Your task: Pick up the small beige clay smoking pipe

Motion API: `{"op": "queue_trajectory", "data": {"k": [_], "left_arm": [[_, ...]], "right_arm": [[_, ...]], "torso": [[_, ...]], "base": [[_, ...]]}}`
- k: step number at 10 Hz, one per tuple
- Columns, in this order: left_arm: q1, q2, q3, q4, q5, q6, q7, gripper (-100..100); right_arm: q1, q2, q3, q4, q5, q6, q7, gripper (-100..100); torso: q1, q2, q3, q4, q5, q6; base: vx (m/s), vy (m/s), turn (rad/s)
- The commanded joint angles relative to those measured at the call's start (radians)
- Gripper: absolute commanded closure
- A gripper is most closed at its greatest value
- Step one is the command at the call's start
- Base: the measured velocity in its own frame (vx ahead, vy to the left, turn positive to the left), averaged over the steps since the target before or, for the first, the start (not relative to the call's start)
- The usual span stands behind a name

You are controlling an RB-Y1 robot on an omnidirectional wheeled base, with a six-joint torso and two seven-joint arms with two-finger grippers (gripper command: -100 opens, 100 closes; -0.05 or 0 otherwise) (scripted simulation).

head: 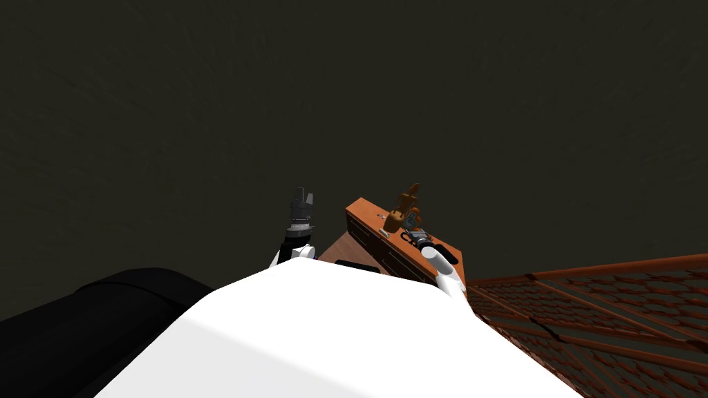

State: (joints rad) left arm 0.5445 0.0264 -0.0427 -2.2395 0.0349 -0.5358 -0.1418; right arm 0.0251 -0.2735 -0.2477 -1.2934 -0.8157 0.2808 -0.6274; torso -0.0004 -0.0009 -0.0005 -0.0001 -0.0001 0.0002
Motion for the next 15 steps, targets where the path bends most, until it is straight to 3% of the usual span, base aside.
{"op": "queue_trajectory", "data": {"k": [1,2,4,5,6,7,8,9,10,11,12,15], "left_arm": [[0.0,0.0,0.0,0.0,0.0,0.0,0.0,0],[0.0,0.0,0.0,0.0,0.0,0.0,0.0,0],[0.0,0.0,0.0,0.0,0.0,0.0,0.0,0],[0.0,0.0,0.0,0.0,0.0,0.0,0.0,0],[0.0,0.0,0.0,0.0,0.0,0.0,0.0,0],[0.0,0.0,0.0,0.0,0.0,0.0,0.0,0],[0.0,0.0,0.0,0.0,0.0,0.0,0.0,0],[0.0,0.0,0.0,0.0,0.0,0.0,0.0,0],[0.0,0.0,0.0,0.0,0.0,0.0,0.0,0],[0.0,0.0,0.0,0.0,0.0,0.0,0.0,0],[0.0,0.0,0.0,0.0,0.0,0.0,0.0,0],[0.0,0.0,0.0,0.0,0.0,0.0,0.0,0]], "right_arm": [[-0.015,-0.004,-0.005,0.05,-0.017,0.021,-0.016,-100],[-0.041,-0.008,-0.019,0.08,-0.049,0.064,-0.045,-100],[-0.041,-0.008,-0.019,0.117,-0.049,0.066,-0.045,-100],[-0.065,-0.012,-0.033,0.158,-0.079,0.11,-0.074,-100],[-0.065,-0.012,-0.033,0.18,-0.079,0.11,-0.074,-100],[-0.09,-0.014,-0.046,0.209,-0.107,0.152,-0.102,-100],[-0.09,-0.014,-0.046,0.24,-0.107,0.152,-0.102,-100],[-0.115,-0.015,-0.059,0.285,-0.133,0.189,-0.129,-100],[-0.115,-0.015,-0.059,0.3,-0.133,0.193,-0.129,-100],[-0.14,-0.015,-0.073,0.355,-0.156,0.224,-0.155,-100],[-0.14,-0.015,-0.073,0.358,-0.156,0.233,-0.155,-100],[-0.192,-0.016,-0.098,0.454,-0.195,0.307,-0.203,-100]], "torso": [[0.0,0.0,0.0,0.0,0.0,0.0],[0.0,0.0,0.0,0.0,0.0,0.0],[-0.001,0.0,0.0,0.0,0.0,0.0],[0.0,0.0,0.0,0.0,0.0,0.0],[0.0,0.0,0.0,0.0,0.0,0.0],[0.0,0.0,0.0,0.0,0.0,0.0],[0.0,-0.001,0.0,0.0,0.0,0.0],[0.0,0.0,0.0,0.0,0.0,0.0],[0.0,-0.001,0.0,0.0,0.0,0.0],[0.0,0.0,0.0,0.0,0.0,0.0],[0.0,0.0,0.0,0.0,0.0,0.0],[0.0,0.0,0.0,0.0,0.0,0.0]], "base": [[0.008,-0.012,0.048],[0.013,-0.019,0.075],[0.008,-0.015,0.012],[0.008,-0.012,0.06],[0.01,-0.015,0.043],[0.013,-0.017,0.052],[0.013,-0.014,0.036],[0.013,-0.013,0.057],[0.012,-0.011,0.041],[0.015,-0.013,0.053],[0.014,-0.012,0.035],[0.016,-0.009,0.047]]}}
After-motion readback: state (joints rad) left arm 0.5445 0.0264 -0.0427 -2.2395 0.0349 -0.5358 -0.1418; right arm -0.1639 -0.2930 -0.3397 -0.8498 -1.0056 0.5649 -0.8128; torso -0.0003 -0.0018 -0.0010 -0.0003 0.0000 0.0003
